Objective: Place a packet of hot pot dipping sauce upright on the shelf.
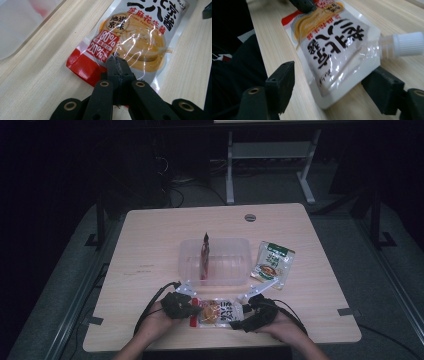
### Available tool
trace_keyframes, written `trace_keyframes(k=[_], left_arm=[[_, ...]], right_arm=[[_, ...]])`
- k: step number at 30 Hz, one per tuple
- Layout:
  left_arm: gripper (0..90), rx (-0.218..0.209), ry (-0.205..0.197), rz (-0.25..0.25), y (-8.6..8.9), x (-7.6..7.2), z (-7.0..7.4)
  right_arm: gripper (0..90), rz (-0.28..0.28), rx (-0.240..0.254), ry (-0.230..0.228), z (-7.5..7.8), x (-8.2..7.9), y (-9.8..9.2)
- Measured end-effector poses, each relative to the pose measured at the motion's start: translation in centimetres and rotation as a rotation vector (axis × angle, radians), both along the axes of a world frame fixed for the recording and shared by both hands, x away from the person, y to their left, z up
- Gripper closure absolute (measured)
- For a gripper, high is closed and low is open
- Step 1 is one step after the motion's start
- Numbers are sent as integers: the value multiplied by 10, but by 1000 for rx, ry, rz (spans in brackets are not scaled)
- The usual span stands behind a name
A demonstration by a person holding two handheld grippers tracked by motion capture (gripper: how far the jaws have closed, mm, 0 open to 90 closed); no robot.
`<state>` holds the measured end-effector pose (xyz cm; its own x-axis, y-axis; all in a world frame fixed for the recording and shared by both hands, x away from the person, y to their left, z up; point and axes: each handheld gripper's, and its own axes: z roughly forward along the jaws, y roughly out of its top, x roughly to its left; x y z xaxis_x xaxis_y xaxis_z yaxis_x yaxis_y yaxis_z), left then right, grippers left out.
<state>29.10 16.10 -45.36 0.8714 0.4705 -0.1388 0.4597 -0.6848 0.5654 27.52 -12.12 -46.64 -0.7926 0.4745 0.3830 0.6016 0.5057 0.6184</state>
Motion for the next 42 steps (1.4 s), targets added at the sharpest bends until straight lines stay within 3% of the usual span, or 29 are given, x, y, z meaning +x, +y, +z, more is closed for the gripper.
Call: trace_keyframes(k=[3,8,11,16,21,27,30,35,42], left_arm=[[900,-12,0,17,-1,-2,0],[900,-8,5,8,0,0,0],[900,-18,12,15,0,0,-1],[900,-21,21,10,1,1,-1],[900,-40,39,17,2,2,-2],[900,-30,34,5,1,1,-1],[900,-19,32,-4,1,2,0],[900,-31,36,8,2,0,1],[900,-45,28,-19,0,-4,5]], right_arm=[[336,-5,5,13,0,3,3],[530,-26,16,40,-1,8,1],[602,-31,33,47,-3,12,1],[694,6,5,6,-3,13,12],[855,28,37,-8,0,12,12],[886,69,86,-24,4,13,10],[891,89,116,-57,10,10,11],[896,113,146,-91,19,6,18],[897,131,204,-113,30,4,17]])
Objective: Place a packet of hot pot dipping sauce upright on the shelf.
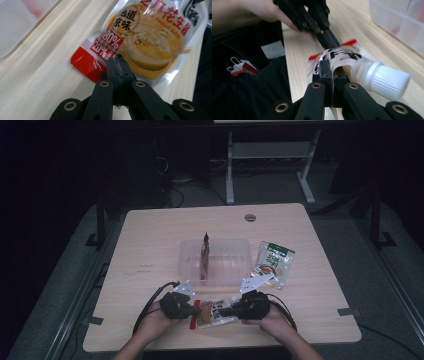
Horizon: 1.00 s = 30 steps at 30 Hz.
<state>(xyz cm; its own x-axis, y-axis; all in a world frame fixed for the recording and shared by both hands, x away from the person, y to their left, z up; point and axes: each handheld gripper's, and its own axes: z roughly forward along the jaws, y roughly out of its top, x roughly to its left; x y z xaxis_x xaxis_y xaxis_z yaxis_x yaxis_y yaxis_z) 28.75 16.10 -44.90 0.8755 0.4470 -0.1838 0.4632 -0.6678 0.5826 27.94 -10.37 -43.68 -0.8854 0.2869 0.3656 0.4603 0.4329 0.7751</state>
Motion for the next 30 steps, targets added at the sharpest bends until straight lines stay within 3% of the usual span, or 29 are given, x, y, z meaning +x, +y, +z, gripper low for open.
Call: trace_keyframes(k=[11,15,19,30], left_arm=[[900,-43,-26,-44,-16,-9,5],[900,-50,-33,-57,-18,-11,6],[898,-74,-29,-53,-12,-10,9],[726,-129,-46,-46,9,-11,22]], right_arm=[[897,-9,102,-37,18,-4,-3],[897,-1,114,-51,22,-5,-3],[897,-6,122,-51,24,-5,-7],[897,-29,114,-74,31,-5,-16]])
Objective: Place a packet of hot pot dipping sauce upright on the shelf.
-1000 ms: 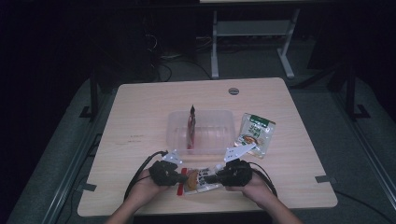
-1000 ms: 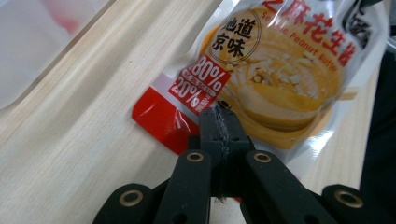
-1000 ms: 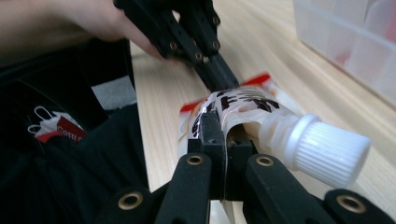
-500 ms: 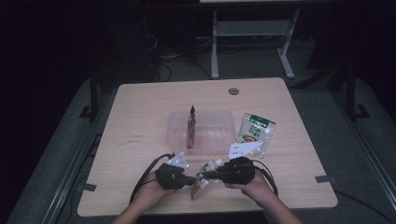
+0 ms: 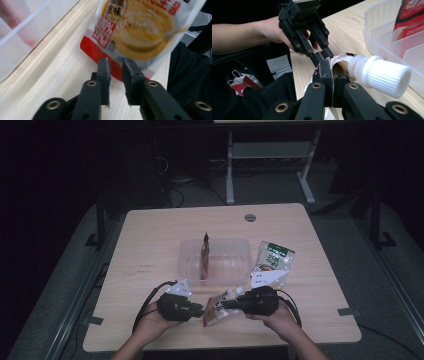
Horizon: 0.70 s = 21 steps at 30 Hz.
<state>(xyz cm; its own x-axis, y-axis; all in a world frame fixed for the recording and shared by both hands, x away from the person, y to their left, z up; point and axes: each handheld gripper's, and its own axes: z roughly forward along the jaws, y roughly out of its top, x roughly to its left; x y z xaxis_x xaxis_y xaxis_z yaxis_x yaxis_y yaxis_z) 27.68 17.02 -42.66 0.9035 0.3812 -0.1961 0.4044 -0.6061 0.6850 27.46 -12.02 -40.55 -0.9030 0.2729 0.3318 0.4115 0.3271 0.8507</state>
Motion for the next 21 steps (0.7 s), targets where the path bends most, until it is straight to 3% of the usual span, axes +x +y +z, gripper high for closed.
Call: trace_keyframes(k=[6,10,15,21], left_arm=[[568,5,-4,-20,14,-2,6],[466,2,4,2,25,-5,9],[403,3,13,11,36,-7,4],[370,1,9,7,36,-9,1]], right_arm=[[897,2,0,-21,7,0,-5],[897,7,-6,-31,14,1,-7],[897,7,-6,-52,23,4,-12],[897,-1,-1,-80,37,9,-17]])
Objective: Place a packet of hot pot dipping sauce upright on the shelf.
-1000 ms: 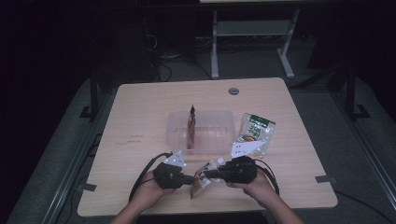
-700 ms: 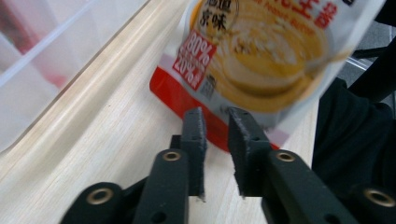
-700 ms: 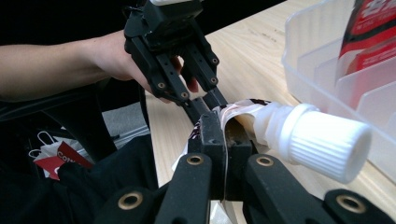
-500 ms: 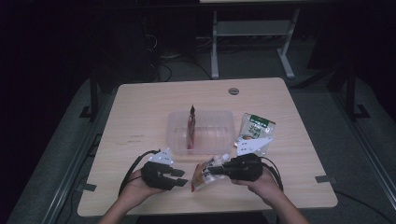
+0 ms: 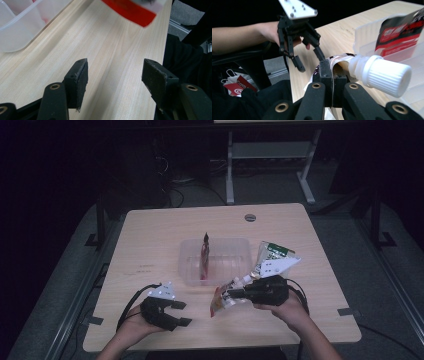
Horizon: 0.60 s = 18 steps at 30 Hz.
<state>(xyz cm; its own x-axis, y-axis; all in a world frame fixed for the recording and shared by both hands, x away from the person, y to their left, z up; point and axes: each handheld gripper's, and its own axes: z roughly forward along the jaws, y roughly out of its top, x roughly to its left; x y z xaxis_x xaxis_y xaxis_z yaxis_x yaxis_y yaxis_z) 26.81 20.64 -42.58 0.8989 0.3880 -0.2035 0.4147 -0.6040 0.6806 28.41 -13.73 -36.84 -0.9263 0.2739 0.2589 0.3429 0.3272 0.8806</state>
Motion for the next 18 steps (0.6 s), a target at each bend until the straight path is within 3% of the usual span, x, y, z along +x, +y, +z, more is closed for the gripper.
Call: trace_keyframes(k=[18], left_arm=[[280,-17,-24,37,6,3,-2]], right_arm=[[897,-38,10,-53,26,29,-7]])
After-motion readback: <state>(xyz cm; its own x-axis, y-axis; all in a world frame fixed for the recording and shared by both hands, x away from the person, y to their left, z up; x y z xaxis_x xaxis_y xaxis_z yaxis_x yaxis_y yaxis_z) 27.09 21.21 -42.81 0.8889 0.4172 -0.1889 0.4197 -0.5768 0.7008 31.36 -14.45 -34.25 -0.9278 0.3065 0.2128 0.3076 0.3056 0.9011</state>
